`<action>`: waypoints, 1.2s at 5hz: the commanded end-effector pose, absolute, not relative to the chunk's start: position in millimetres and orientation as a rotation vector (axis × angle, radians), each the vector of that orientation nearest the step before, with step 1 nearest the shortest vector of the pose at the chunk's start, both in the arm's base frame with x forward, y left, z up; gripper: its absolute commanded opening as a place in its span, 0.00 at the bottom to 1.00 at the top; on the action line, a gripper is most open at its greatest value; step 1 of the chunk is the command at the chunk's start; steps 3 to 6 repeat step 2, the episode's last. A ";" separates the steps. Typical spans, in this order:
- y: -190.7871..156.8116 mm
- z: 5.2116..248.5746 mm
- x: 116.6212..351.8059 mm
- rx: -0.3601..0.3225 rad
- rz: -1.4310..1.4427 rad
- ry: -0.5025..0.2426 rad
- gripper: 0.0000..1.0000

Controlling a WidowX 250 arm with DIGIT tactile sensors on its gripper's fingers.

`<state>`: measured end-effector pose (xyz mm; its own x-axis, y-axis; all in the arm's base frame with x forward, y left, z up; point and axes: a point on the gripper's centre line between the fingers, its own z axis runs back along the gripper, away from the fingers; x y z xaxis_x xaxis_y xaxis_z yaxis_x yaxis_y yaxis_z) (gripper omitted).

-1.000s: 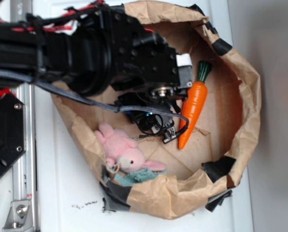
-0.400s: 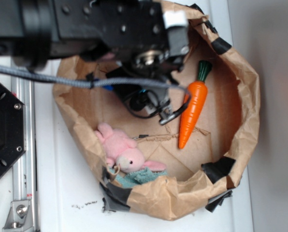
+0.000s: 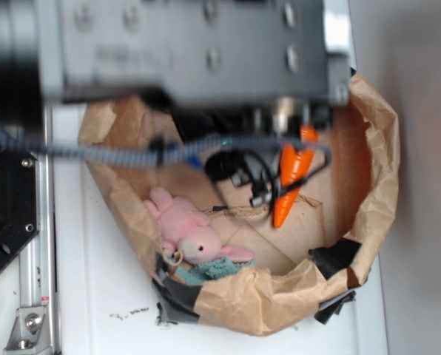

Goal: Grab the black box.

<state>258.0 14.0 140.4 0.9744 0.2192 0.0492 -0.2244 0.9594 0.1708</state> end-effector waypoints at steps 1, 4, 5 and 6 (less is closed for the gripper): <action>-14.3 162.2 260.1 0.142 0.029 -0.069 0.00; -8.6 162.2 265.3 0.160 0.089 -0.084 0.00; -8.6 162.2 265.3 0.160 0.089 -0.084 0.00; -8.6 162.2 265.3 0.160 0.089 -0.084 0.00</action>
